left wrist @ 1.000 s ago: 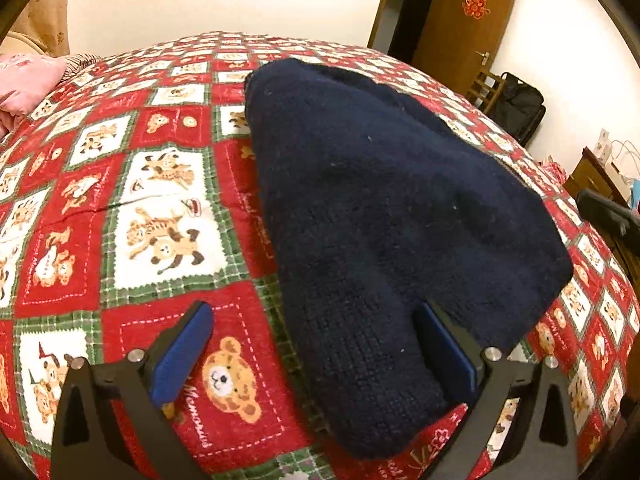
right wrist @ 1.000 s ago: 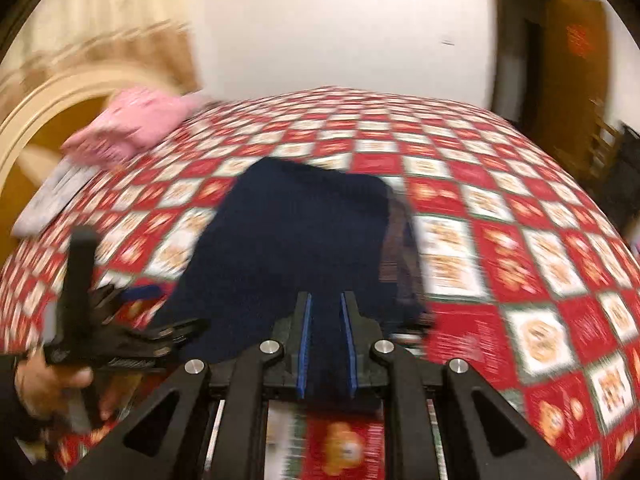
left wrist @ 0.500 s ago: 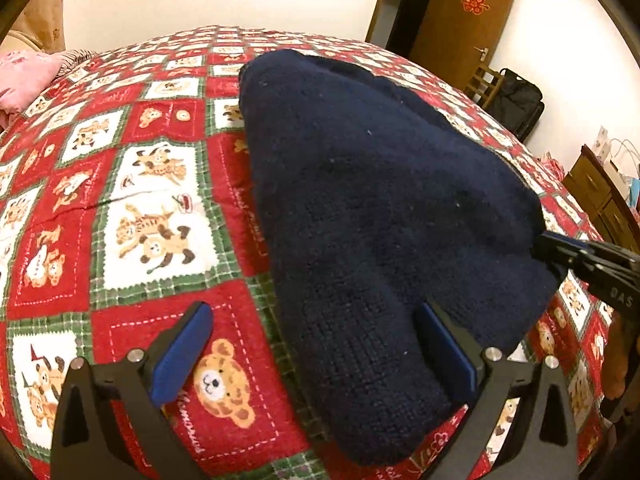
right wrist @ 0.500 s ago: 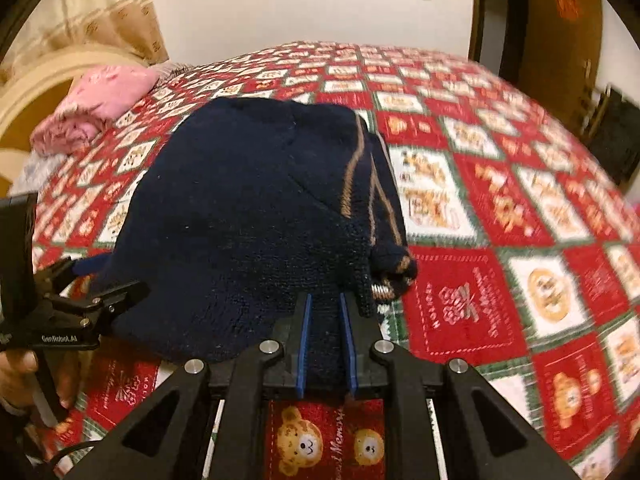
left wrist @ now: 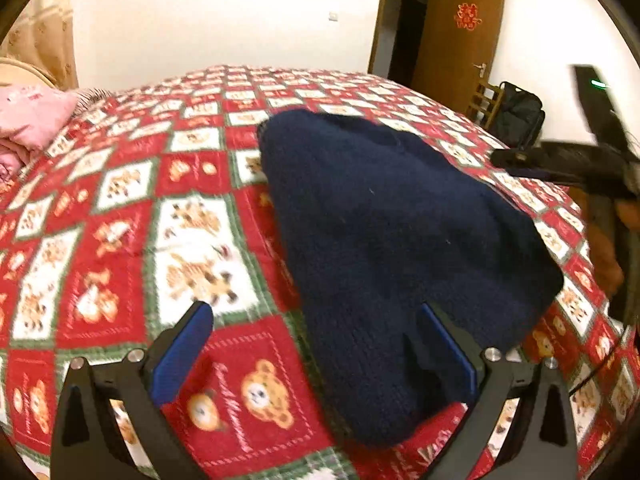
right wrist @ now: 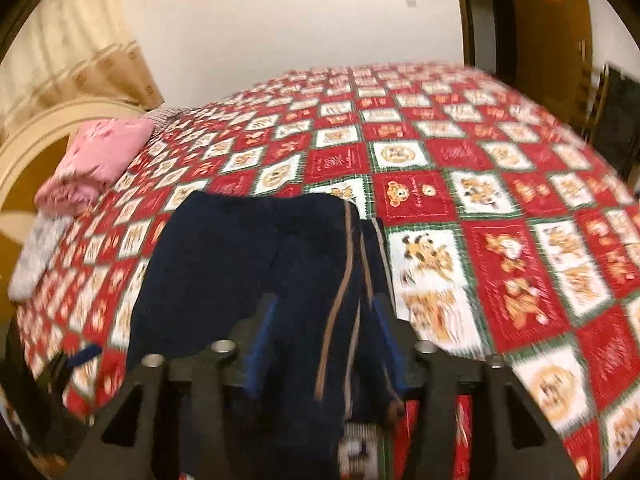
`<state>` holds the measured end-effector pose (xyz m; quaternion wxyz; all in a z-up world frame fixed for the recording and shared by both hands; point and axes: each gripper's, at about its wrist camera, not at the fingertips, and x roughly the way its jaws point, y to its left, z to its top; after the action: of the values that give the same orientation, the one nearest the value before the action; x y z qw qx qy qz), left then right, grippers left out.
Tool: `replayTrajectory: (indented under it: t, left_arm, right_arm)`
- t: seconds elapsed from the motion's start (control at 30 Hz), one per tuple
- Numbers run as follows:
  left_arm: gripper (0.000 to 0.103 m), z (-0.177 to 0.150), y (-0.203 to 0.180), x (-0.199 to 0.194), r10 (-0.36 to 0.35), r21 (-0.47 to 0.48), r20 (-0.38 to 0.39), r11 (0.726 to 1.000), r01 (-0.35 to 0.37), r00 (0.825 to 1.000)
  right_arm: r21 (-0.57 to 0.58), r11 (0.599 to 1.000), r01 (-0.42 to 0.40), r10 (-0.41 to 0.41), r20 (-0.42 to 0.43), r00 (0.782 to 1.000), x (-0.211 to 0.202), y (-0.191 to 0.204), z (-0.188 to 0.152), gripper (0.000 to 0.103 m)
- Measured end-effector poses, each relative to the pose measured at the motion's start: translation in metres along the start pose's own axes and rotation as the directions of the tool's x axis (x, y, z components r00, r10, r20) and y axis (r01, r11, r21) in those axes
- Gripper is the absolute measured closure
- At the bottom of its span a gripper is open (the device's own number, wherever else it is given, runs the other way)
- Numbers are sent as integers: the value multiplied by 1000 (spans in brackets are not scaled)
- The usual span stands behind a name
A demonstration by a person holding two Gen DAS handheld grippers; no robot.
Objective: Fold small clothes
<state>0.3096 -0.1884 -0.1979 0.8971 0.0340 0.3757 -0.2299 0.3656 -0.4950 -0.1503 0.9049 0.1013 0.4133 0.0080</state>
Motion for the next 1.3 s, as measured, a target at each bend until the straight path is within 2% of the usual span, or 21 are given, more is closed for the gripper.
replayTrajectory:
  t: [0.03,0.07,0.1,0.13,0.17,0.23,0.4,0.47,0.5,0.53,0.57,0.6,0.67,0.73,0.8,0.83,0.97,1.0,1.1,1.2,1.3]
  left_arm:
    - [0,1,1,5,5,7,-12,1000,-5,1000]
    - [0,0,2,10,7,8,-24,1000,-6,1000]
    - [0,-2,4,17,10,7,-43,1000,-9,999]
    - [0,-4,5,23,8,3,-64,1000,-8,998]
    - [0,-6,6,30,-5,-6,-89,1000,4,996]
    - [0,-5,5,29,-24,-11,-90,1000,23,996]
    - [0,-7,-1,31,-22,20,-96,1000,24,995]
    - [0,-10,3,27,-48,2,-81,999,48,996]
    - [0,-11,6,26,-64,-14,-78,998,63,995]
    - [0,-12,11,25,-89,-39,-72,996,86,993]
    - [0,-12,16,23,-108,-65,-62,992,104,992]
    - [0,-12,22,21,-124,-97,-48,988,119,991]
    - [0,-13,32,17,-137,-149,-30,980,131,990]
    - [0,-14,36,14,-136,-174,-16,976,131,991]
    - [0,-15,41,13,-122,-203,-7,972,119,992]
    - [0,-15,44,12,-118,-219,-1,969,115,993]
    - [0,-9,55,12,-92,-274,-3,958,88,996]
    - [0,-6,56,15,-86,-277,-17,958,78,996]
    - [0,6,55,27,-77,-276,-49,959,60,996]
    - [0,11,54,33,-86,-289,-51,955,68,995]
    - [0,7,48,38,-62,-255,-68,966,42,996]
  right_arm:
    - [6,1000,6,-6,-7,1000,11,-2,7,48]
    - [9,1000,-7,7,-45,999,26,-2,12,48]
    - [16,1000,-14,16,-105,994,43,-2,14,53]
    - [24,1000,-10,14,-142,990,55,-2,12,68]
    - [16,1000,11,-8,-172,985,65,-2,10,94]
    - [-29,995,92,-96,-174,980,72,2,4,94]
    - [-169,971,171,-205,-210,956,69,13,21,93]
    - [-219,945,243,-277,-139,951,51,26,38,88]
    - [-237,941,241,-268,-86,960,40,38,46,88]
    - [-248,950,190,-211,-61,976,33,49,51,88]
    - [-265,959,97,-116,-57,992,27,68,56,88]
    - [-300,954,10,-31,-64,997,25,92,57,88]
    - [-407,907,-107,71,-101,992,30,140,49,88]
    - [-477,860,-180,102,-184,978,51,178,34,88]
    - [-500,855,-142,-6,-283,959,94,194,14,88]
    - [-485,863,-140,-23,-315,949,110,191,12,88]
    - [-361,906,-222,73,-382,921,109,175,35,88]
    - [-354,907,-229,90,-369,925,103,173,42,88]
    - [-322,916,-240,161,-253,954,85,175,69,87]
    - [-271,937,-220,163,-218,962,106,173,86,87]
    - [-220,962,-160,64,-390,919,170,165,70,88]
